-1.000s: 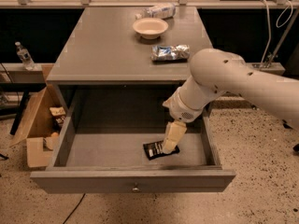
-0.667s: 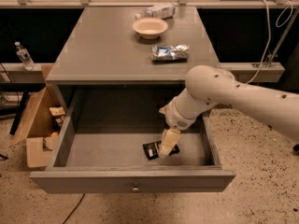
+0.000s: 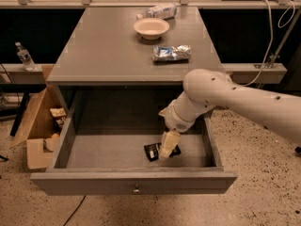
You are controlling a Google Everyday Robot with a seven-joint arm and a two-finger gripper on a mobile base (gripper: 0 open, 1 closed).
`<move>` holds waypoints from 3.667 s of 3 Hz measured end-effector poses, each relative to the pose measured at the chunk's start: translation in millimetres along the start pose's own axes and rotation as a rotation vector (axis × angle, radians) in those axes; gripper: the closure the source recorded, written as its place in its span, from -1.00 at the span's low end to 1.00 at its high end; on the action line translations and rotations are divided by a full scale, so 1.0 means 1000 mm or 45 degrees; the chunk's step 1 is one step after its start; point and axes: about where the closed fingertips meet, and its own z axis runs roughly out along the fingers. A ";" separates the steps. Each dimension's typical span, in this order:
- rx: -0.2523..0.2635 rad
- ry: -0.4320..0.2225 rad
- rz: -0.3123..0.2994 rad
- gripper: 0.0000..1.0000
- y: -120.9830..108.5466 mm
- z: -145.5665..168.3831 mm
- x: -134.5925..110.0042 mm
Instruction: Pick rxbar chocolate from top drawer and place on counter
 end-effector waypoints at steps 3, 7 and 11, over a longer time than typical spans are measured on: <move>-0.002 0.011 -0.096 -1.00 -0.012 0.052 0.027; 0.014 0.005 -0.113 0.75 -0.009 0.051 0.032; 0.301 0.040 -0.222 1.00 -0.035 -0.107 0.004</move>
Offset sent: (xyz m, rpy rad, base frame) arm 0.0230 -0.0021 -0.0556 -0.0177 -0.0386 0.0754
